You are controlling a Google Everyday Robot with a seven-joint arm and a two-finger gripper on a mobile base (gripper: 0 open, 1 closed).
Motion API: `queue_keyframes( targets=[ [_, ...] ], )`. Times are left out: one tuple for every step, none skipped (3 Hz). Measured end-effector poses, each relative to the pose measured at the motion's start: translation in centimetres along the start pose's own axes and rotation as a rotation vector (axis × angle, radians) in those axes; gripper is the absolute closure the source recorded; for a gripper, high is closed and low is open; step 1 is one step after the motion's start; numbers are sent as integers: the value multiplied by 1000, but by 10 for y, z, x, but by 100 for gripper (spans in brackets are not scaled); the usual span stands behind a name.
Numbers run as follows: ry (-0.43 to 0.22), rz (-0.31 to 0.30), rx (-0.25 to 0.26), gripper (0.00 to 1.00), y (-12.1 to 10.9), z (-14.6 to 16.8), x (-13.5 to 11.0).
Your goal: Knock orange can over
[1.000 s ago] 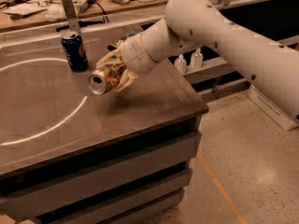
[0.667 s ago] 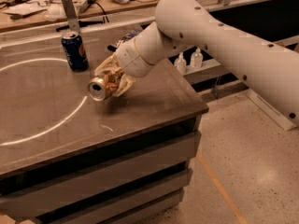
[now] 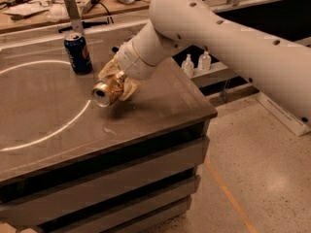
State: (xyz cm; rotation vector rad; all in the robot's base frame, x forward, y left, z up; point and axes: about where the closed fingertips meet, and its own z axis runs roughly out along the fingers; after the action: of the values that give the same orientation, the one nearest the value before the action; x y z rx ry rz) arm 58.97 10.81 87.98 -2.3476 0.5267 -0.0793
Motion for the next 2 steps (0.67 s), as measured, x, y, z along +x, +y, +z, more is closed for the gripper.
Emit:
queue_keyframes(
  targets=[
    [-4, -8, -25, 30, 0, -2, -3],
    [-12, -8, -44, 6, 1, -5, -5]
  ],
)
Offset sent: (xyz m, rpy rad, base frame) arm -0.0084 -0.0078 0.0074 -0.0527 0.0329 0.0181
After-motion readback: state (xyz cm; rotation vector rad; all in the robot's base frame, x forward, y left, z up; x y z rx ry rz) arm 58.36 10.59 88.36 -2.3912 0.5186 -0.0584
